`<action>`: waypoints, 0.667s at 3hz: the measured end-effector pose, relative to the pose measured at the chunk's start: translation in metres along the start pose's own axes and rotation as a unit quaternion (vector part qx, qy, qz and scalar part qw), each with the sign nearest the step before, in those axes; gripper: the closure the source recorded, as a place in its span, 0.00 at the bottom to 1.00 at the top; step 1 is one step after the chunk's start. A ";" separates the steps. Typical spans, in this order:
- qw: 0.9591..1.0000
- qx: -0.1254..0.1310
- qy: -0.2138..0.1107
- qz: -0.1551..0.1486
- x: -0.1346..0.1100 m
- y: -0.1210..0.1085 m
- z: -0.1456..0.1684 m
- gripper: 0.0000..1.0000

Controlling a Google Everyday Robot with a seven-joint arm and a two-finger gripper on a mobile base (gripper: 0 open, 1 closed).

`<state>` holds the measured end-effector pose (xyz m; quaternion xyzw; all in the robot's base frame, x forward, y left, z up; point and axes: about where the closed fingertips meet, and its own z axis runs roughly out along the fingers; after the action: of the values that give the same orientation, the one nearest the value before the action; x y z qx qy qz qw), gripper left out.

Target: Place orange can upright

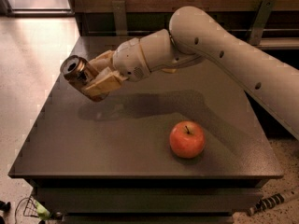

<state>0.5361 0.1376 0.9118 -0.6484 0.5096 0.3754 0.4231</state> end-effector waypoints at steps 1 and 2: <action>0.999 -0.010 -0.036 0.004 0.008 0.003 0.006 1.00; 0.997 -0.018 -0.075 0.027 0.016 0.003 0.009 1.00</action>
Offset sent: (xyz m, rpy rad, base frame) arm 0.0062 -0.0027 -0.0296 0.2259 0.1557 0.0403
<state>0.5359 0.1405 0.8932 -0.6121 0.4869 0.4431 0.4381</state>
